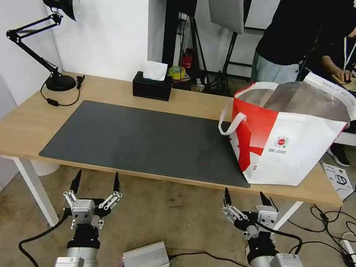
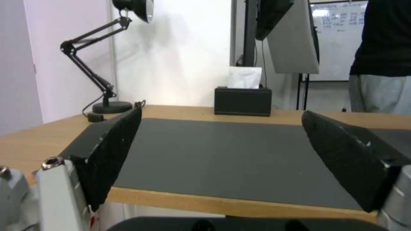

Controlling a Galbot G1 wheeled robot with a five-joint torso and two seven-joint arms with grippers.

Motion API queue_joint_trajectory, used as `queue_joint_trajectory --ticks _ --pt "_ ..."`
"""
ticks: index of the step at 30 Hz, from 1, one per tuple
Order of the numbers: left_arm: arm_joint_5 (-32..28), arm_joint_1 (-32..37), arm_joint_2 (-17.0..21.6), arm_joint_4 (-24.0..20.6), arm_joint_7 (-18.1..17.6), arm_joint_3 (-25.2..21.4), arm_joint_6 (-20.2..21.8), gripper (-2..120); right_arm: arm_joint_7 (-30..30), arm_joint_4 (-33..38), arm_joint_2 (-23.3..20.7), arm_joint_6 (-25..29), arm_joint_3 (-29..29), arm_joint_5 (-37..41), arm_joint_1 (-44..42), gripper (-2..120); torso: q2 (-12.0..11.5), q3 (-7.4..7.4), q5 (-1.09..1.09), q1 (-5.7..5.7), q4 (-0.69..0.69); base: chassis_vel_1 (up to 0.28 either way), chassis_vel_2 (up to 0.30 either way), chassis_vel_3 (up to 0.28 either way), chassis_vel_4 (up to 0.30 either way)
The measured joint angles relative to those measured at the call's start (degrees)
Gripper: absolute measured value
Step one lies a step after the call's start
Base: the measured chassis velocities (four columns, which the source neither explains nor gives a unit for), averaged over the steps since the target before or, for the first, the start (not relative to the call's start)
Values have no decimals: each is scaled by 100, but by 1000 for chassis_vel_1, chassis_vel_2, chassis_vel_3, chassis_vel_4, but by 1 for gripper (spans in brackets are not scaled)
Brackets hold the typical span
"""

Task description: Pick up the trash from the table and place it into the takeout bag.

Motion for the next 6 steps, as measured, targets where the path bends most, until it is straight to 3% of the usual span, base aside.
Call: queue_joint_trajectory --ticks 6 --pt "0 0 1 -1 1 1 0 100 0 0 0 0 0 0 0 100 0 0 0 0 0 0 0 0 0"
